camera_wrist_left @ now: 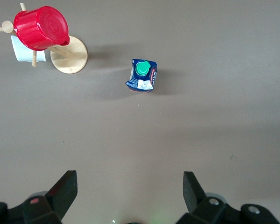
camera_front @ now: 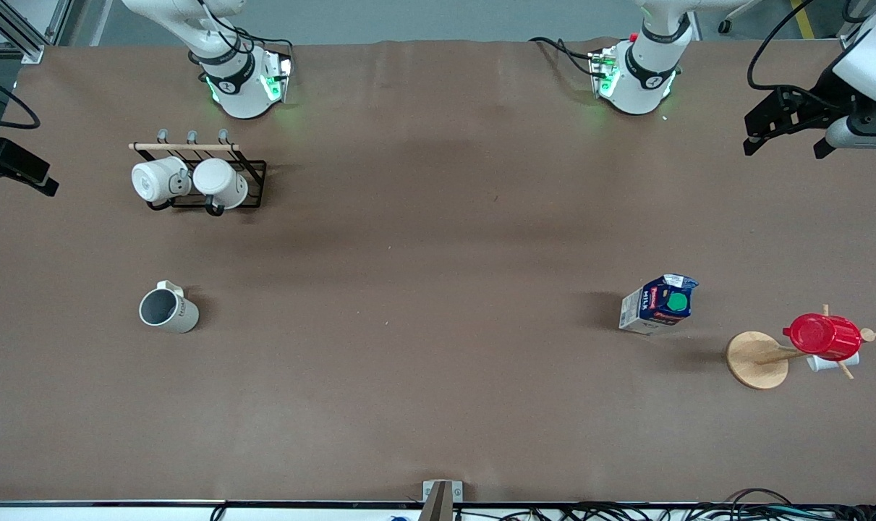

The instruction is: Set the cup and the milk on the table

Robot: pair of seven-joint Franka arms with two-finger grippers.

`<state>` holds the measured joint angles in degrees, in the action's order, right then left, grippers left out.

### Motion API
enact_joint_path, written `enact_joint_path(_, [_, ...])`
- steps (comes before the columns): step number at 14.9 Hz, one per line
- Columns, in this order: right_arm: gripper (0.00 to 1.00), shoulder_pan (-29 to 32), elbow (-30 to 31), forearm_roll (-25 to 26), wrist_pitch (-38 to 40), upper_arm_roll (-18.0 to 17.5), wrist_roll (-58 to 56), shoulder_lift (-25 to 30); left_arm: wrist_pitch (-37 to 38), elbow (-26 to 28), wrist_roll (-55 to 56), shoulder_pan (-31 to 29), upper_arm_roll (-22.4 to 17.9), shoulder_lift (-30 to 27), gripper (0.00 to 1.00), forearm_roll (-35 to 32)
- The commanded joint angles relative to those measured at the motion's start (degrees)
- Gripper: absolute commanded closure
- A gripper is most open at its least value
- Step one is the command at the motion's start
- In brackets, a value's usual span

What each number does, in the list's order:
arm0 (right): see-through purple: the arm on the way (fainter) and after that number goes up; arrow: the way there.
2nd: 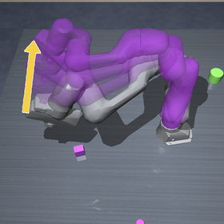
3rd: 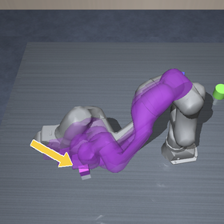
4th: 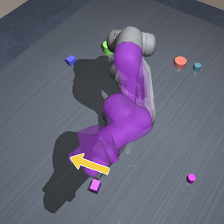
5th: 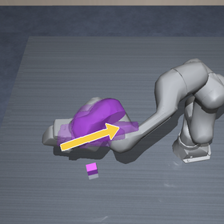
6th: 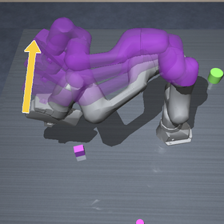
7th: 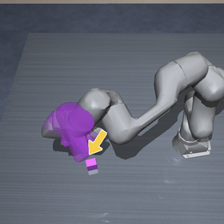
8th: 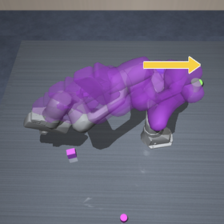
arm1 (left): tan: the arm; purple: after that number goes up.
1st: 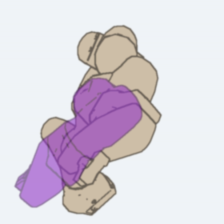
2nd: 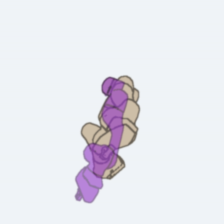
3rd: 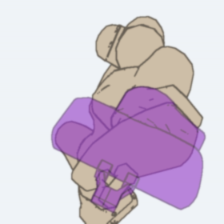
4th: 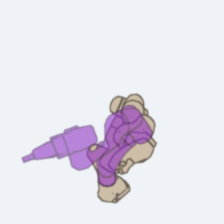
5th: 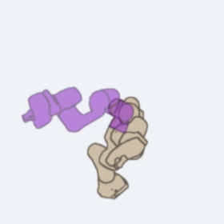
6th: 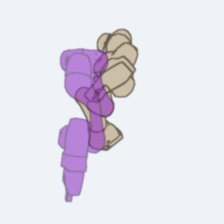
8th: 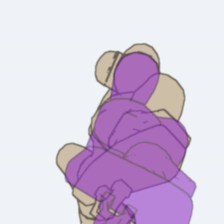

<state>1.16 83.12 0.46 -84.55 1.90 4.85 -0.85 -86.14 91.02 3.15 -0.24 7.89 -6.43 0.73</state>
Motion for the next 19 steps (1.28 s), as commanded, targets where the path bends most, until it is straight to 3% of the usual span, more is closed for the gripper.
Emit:
enact_joint_path(1, [0.0, 0.77, -0.24, -0.1, 0.61, -0.32, -0.81, 0.15, 0.36, -1.37, -0.42, 0.06, 0.11, 0.71, 0.0, -1.16])
enact_joint_path(6, [0.0, 0.77, -0.24, -0.1, 0.61, -0.23, -0.81, 0.15, -0.16, -2.33, -0.42, 0.24, 0.11, 3.69, 0.0, -2.48])
enact_joint_path(10, [0.0, 0.6, -0.24, 0.07, 0.44, -0.23, -1.07, -0.64, -7.18, -0.06, -0.33, 0.15, 1.16, 9.14, 0.0, -3.01])
enact_joint_path(12, [0.0, 0.42, 0.29, 0.16, 0.61, -0.41, -1.94, -1.7, -12.97, 3.71, -0.25, 0.24, 1.25, 10.46, 0.0, -3.1])
enact_joint_path(15, [0.0, 1.39, 2.39, 0.07, -2.27, -0.06, -9.58, -7.92, -21.15, 8.29, -0.25, 0.15, 1.6, 13.44, 0.0, -3.1])
enact_joint_path(19, [0.0, 2.27, 7.48, 0.07, -12.37, 2.66, -19.33, -13.47, -28.8, 8.56, -0.33, 0.06, 1.69, 20.21, 0.0, -3.1])
